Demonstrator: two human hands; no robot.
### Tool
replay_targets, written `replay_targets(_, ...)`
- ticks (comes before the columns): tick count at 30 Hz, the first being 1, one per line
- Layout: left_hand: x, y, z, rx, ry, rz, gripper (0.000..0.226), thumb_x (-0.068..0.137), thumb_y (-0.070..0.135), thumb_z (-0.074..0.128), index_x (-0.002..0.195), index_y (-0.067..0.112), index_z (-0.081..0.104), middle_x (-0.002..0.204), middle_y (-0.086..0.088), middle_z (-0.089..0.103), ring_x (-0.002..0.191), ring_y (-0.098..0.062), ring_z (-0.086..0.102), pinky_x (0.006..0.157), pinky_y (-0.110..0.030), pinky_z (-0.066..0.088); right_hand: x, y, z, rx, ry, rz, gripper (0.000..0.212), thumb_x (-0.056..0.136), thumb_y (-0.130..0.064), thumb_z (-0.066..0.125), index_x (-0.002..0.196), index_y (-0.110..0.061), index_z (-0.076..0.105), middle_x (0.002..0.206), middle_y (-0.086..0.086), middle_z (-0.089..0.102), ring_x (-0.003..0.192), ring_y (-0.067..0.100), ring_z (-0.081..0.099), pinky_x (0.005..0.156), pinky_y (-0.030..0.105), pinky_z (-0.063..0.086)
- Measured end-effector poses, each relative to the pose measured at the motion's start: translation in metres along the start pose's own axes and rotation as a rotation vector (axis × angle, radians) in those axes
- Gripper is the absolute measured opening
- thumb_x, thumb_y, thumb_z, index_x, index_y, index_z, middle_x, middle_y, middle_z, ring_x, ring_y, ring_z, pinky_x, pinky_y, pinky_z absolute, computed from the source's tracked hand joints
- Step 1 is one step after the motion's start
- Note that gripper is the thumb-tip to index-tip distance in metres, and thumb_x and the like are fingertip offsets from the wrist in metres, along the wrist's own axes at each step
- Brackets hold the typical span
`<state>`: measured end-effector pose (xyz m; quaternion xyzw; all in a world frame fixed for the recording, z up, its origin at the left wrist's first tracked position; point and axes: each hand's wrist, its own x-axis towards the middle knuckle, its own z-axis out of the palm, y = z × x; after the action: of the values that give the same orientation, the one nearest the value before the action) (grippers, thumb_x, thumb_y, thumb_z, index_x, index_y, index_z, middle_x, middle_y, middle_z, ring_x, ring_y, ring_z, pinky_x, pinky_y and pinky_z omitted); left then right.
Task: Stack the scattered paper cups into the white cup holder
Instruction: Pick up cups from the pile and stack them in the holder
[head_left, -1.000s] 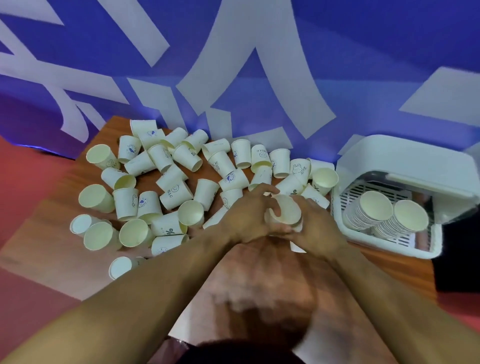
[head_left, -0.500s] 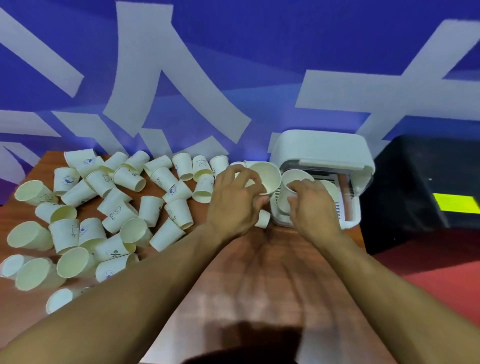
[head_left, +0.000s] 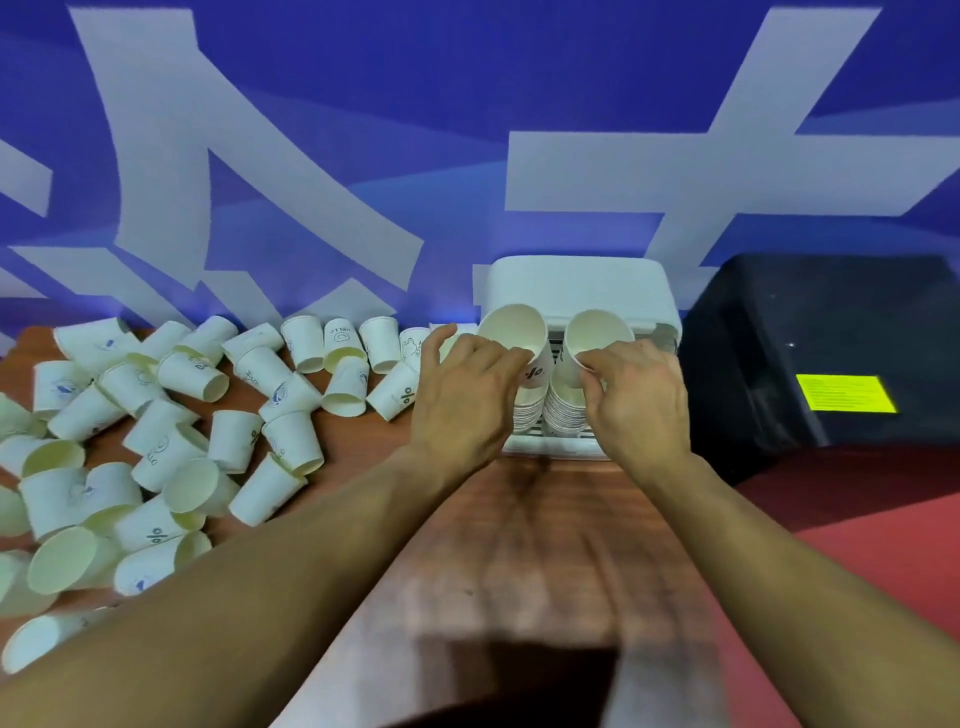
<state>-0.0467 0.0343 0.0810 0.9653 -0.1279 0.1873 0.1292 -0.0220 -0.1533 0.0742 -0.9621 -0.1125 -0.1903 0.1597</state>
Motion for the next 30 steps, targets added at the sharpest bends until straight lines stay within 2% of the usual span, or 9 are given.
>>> replay_targets(3,0.007,0.002,0.005,0.074,-0.076,0.033,0.023,0.086,0.013,0.054,0.102,0.027,0.063,0.088,0.008,0.066,0.090,-0.021,0.056,0.103,-0.042,0.027,-0.001,0.009,0.014,-0.010,-0.051,-0.008,0.007,0.080,-0.012,0.066,0.078,-0.016,0.072,0.069,0.004,0.062,0.071,0.030,0.053,0.068,0.040,0.042)
replay_targets(6,0.011,0.002,0.011,0.121,-0.146,0.059,0.027,0.083,0.014,0.048,0.102,0.026,0.063,0.087,0.007,0.065,0.089,-0.022,0.055,0.099,-0.041,0.029,-0.004,0.016,0.029,-0.067,-0.131,-0.018,0.009,0.077,-0.010,0.067,0.070,-0.015,0.069,0.064,0.003,0.057,0.069,0.030,0.052,0.068,0.040,0.043)
replay_targets(10,0.015,0.001,0.025,0.154,-0.195,0.064,0.025,0.081,0.017,0.052,0.102,0.026,0.062,0.085,0.007,0.064,0.088,-0.023,0.054,0.097,-0.040,0.032,-0.010,0.026,0.049,-0.045,-0.192,0.002,0.005,0.078,-0.012,0.067,0.075,-0.013,0.070,0.068,0.004,0.061,0.073,0.030,0.054,0.071,0.042,0.044)
replay_targets(13,0.014,-0.001,0.035,0.136,-0.215,0.054,0.023,0.083,0.019,0.053,0.102,0.025,0.064,0.084,0.005,0.064,0.086,-0.024,0.055,0.096,-0.041,0.034,-0.014,0.029,0.062,0.009,-0.192,-0.014,0.019,0.086,-0.023,0.055,0.076,-0.015,0.069,0.069,0.002,0.061,0.072,0.029,0.053,0.068,0.037,0.040)
replay_targets(17,0.012,-0.006,0.046,0.143,-0.257,0.069,0.024,0.080,0.021,0.052,0.100,0.023,0.064,0.084,0.004,0.064,0.085,-0.026,0.054,0.094,-0.041,0.034,-0.018,0.032,0.073,0.049,-0.189,-0.018,0.019,0.087,-0.023,0.056,0.074,-0.017,0.068,0.068,0.000,0.060,0.073,0.027,0.053,0.069,0.036,0.038)
replay_targets(22,0.010,-0.009,0.057,0.098,-0.298,0.068,0.027,0.085,0.028,0.047,0.103,0.022,0.065,0.086,0.004,0.065,0.087,-0.026,0.055,0.092,-0.042,0.036,-0.017,0.036,0.082,0.157,-0.211,0.038,0.023,0.087,-0.027,0.050,0.076,-0.020,0.069,0.070,-0.005,0.061,0.078,0.023,0.052,0.071,0.035,0.038)
replay_targets(26,0.007,-0.011,0.069,0.017,-0.387,0.061,0.032,0.083,0.027,0.054,0.113,0.022,0.065,0.088,0.000,0.065,0.088,-0.029,0.054,0.083,-0.041,0.038,-0.016,0.034,0.086,0.188,-0.224,0.079,0.022,0.086,-0.028,0.050,0.077,-0.024,0.070,0.074,-0.007,0.063,0.081,0.020,0.052,0.069,0.033,0.032)
replay_targets(28,0.005,-0.012,0.076,-0.049,-0.430,0.046,0.033,0.087,0.028,0.046,0.114,0.022,0.065,0.086,0.000,0.063,0.087,-0.028,0.052,0.079,-0.037,0.037,-0.017,0.034,0.087,0.191,-0.231,0.087,0.023,0.086,-0.028,0.049,0.077,-0.024,0.070,0.075,-0.007,0.063,0.082,0.019,0.052,0.070,0.033,0.032)
replay_targets(30,0.005,-0.013,0.079,-0.079,-0.454,0.034,0.038,0.083,0.029,0.041,0.111,0.021,0.066,0.083,0.000,0.062,0.085,-0.027,0.051,0.078,-0.036,0.036,-0.019,0.035,0.088,0.202,-0.232,0.096,0.023,0.087,-0.028,0.049,0.078,-0.025,0.069,0.076,-0.008,0.063,0.083,0.019,0.051,0.071,0.033,0.032)
